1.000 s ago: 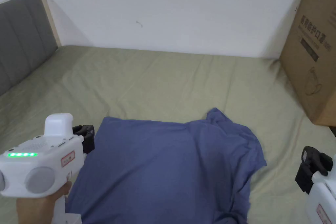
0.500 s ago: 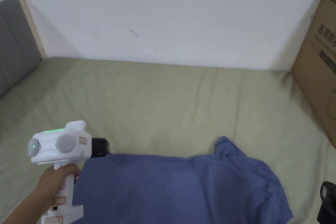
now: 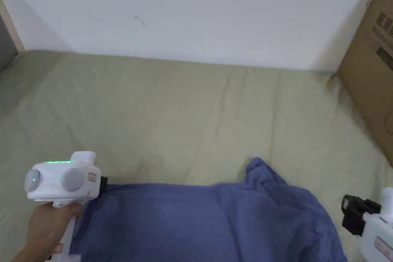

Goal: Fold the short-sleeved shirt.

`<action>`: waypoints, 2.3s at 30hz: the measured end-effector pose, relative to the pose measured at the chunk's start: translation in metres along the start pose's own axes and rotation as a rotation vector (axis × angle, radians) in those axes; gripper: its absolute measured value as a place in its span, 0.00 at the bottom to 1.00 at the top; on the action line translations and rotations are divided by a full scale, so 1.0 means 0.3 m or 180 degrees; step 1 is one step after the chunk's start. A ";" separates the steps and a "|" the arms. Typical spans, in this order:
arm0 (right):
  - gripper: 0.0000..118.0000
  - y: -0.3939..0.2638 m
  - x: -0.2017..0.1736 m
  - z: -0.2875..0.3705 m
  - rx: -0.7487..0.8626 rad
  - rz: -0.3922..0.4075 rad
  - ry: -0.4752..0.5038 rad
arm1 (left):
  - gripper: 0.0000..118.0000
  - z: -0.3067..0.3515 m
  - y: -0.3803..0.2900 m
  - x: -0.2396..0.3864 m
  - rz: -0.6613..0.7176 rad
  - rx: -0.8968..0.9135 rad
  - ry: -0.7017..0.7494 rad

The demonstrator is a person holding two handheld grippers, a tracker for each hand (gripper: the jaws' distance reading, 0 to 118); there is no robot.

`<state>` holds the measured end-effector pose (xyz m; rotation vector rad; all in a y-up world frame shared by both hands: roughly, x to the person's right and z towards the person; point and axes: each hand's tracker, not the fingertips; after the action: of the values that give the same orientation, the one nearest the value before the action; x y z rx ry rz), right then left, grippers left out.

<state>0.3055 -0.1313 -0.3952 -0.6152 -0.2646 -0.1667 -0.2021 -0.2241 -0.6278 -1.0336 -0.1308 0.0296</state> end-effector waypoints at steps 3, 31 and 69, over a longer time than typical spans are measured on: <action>0.72 0.032 0.004 -0.155 -0.0413 -0.0122 0.0194 | 0.02 0.102 -0.014 -0.001 -0.0015 0.0286 -0.0153; 0.02 0.333 -0.030 0.100 0.0119 0.0587 0.0368 | 0.02 0.669 0.048 -0.034 0.0186 0.1046 -0.0364; 0.02 0.867 -0.085 0.217 0.1299 0.0257 0.0770 | 0.02 0.969 0.587 -0.012 0.0037 0.2360 -0.0245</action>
<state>0.3289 0.1182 -0.4939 -0.1964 -0.0354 -0.1036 -0.2346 0.1142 -0.6327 -0.2928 -0.1665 0.1191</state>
